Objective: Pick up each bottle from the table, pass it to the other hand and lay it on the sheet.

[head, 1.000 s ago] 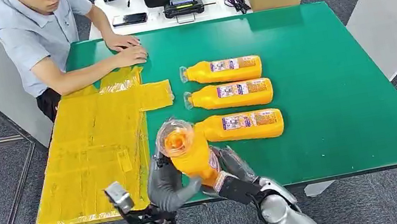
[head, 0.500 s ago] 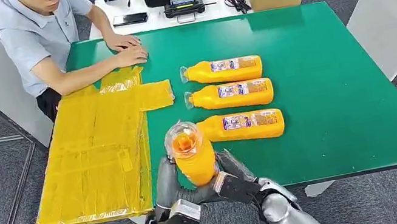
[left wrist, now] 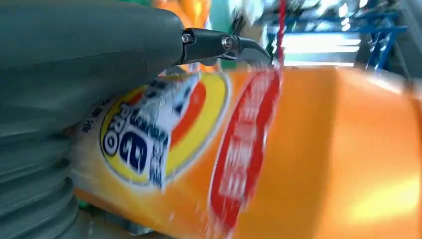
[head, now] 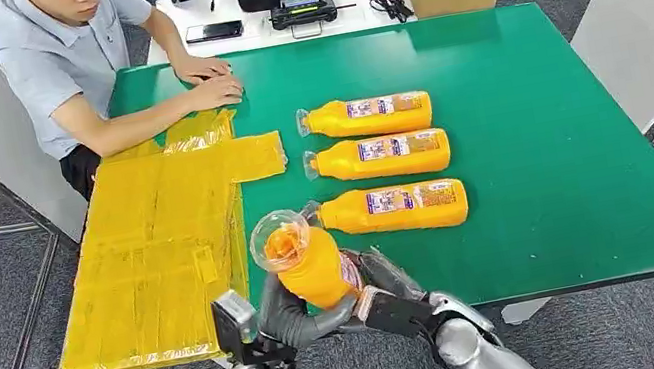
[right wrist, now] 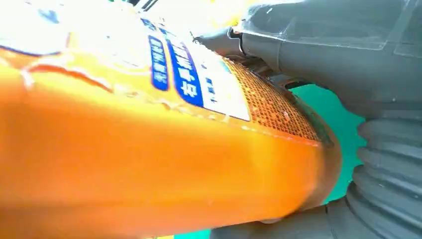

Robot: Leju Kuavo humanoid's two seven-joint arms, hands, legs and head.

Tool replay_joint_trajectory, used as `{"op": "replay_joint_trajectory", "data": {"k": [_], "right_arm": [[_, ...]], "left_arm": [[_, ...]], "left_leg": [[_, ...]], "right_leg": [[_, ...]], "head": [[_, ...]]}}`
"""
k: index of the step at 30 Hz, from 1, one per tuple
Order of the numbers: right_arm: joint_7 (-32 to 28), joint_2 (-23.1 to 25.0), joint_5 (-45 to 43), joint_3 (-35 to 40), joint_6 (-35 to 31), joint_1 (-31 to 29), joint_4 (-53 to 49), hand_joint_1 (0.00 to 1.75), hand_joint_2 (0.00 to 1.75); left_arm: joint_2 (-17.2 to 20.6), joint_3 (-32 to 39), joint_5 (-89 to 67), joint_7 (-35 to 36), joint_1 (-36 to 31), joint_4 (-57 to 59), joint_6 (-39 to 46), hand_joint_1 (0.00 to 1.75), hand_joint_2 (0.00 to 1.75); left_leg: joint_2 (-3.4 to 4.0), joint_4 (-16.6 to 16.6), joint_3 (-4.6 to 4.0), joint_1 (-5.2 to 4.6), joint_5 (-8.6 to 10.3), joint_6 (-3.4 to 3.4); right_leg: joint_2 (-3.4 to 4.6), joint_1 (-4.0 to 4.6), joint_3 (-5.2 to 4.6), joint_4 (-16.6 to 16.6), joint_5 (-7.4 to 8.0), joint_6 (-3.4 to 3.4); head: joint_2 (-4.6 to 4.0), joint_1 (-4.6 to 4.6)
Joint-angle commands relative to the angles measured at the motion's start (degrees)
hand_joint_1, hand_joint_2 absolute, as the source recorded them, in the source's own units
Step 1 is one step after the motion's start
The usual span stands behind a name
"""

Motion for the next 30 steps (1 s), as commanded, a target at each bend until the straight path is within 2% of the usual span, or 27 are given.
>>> {"op": "replay_joint_trajectory", "data": {"k": [1, 3, 4, 5, 6, 12, 18, 19, 20, 21, 22, 27, 28, 30], "right_arm": [[-0.44, 0.17, 0.96, 0.74, -0.08, -1.27, 1.90, 1.75, 1.75], [-0.52, 0.24, 1.17, 0.78, -0.03, -1.37, 2.15, 1.75, 1.75], [-0.53, 0.28, 1.23, 0.86, 0.01, -1.47, 2.29, 1.75, 1.75], [-0.53, 0.25, 1.32, 0.99, 0.13, -1.64, 2.41, 1.75, 1.75], [-0.53, 0.27, 1.34, 1.02, 0.13, -1.76, 2.50, 1.75, 1.75], [-0.50, 0.32, 1.35, 1.23, 0.30, -1.97, 2.48, 1.75, 1.75], [-0.24, 0.58, 1.51, 1.92, 0.35, -2.51, 2.75, 1.52, 1.75], [-0.19, 0.58, 1.46, 1.75, 0.22, -2.36, 2.69, 1.29, 1.75], [-0.18, 0.54, 1.48, 1.62, 0.12, -2.24, 2.61, 1.13, 1.75], [-0.16, 0.53, 1.45, 1.54, 0.07, -2.19, 2.58, 0.56, 1.75], [-0.02, 0.60, 1.30, 1.27, -0.15, -2.03, 2.47, 0.26, 1.75], [-0.02, 0.60, 1.30, 1.27, -0.15, -2.03, 2.47, 0.26, 1.75], [-0.02, 0.60, 1.30, 1.27, -0.15, -2.03, 2.47, 0.03, 1.75], [0.88, 0.79, 1.34, 0.32, -1.45, -1.40, 2.03, 0.00, 1.75]], "left_arm": [[-0.11, 1.66, 1.54, 0.60, -0.49, 0.23, -2.82, 0.00, 1.75], [0.02, 1.49, 2.43, 0.19, -0.24, -0.78, -3.81, 0.00, 1.75], [0.08, 1.28, 2.31, -0.07, -0.13, -1.30, -3.79, 0.14, 1.75], [0.23, 0.90, 1.67, -0.70, -0.10, -1.76, -3.33, 1.40, 1.75], [0.32, 0.51, 0.50, -1.15, -0.20, -1.84, -2.30, 1.75, 1.75], [0.23, 0.09, -1.30, -2.23, -0.38, -1.50, -0.48, 1.75, 1.75], [0.27, -0.20, -1.63, -3.14, -0.37, -1.72, -0.43, 1.75, 1.75], [0.24, -0.08, -1.67, -3.07, -0.36, -1.59, -0.27, 1.75, 1.75], [0.25, 0.07, -1.64, -3.06, -0.33, -1.57, -0.20, 1.75, 1.75], [0.20, 0.27, -1.41, -3.06, -0.25, -1.63, -0.22, 1.75, 1.75], [0.16, 0.64, -0.93, -2.96, -0.11, -1.84, -0.31, 1.75, 1.75], [0.16, 0.64, -0.93, -2.96, -0.11, -1.84, -0.31, 1.75, 1.75], [0.16, 0.64, -0.93, -2.96, -0.11, -1.84, -0.31, 1.75, 1.75], [0.15, 1.59, -0.07, -2.50, 0.37, -2.65, 0.05, 1.75, 1.75]], "left_leg": [[0.08, -0.02, 0.14, 0.03, -0.07, -0.08], [0.08, 0.00, 0.15, 0.05, -0.09, -0.09], [0.11, 0.00, 0.25, 0.07, -0.14, -0.13], [0.08, 0.01, 0.15, 0.05, -0.09, -0.10], [0.12, 0.03, 0.27, 0.09, -0.15, -0.15], [0.09, 0.02, 0.24, 0.09, -0.12, -0.12], [0.08, 0.01, 0.13, 0.05, -0.06, -0.08], [0.12, 0.03, 0.24, 0.09, -0.13, -0.13], [0.06, 0.01, 0.13, 0.06, -0.07, -0.09], [0.07, 0.01, 0.21, 0.07, -0.11, -0.12], [0.06, 0.01, 0.14, 0.06, -0.07, -0.09], [0.07, -0.01, 0.16, 0.05, -0.07, -0.09], [0.09, 0.02, 0.25, 0.08, -0.13, -0.12], [0.08, 0.00, 0.17, 0.05, -0.08, -0.09]], "right_leg": [[0.05, 0.04, 0.13, -0.03, -0.05, -0.10], [0.04, 0.06, 0.15, -0.02, -0.06, -0.11], [0.07, 0.08, 0.24, -0.02, -0.10, -0.16], [0.05, 0.07, 0.14, -0.02, -0.06, -0.12], [0.07, 0.10, 0.25, 0.00, -0.12, -0.18], [0.05, 0.10, 0.22, -0.02, -0.08, -0.15], [0.04, 0.06, 0.12, -0.03, -0.04, -0.10], [0.08, 0.10, 0.22, -0.02, -0.09, -0.16], [0.02, 0.07, 0.13, -0.02, -0.05, -0.11], [0.03, 0.09, 0.20, -0.02, -0.08, -0.14], [0.02, 0.07, 0.13, -0.02, -0.05, -0.11], [0.03, 0.06, 0.14, -0.03, -0.05, -0.11], [0.04, 0.09, 0.24, -0.02, -0.10, -0.16], [0.04, 0.07, 0.15, -0.02, -0.06, -0.11]], "head": [[0.00, 0.00], [0.00, 0.00], [0.00, 0.00], [0.00, 0.02], [0.00, 0.00], [0.00, 0.00], [0.00, 0.00], [0.00, 0.00], [0.00, 0.00], [0.00, 0.02], [0.00, 0.02], [0.00, 0.00], [0.00, 0.00], [0.00, 0.00]]}}
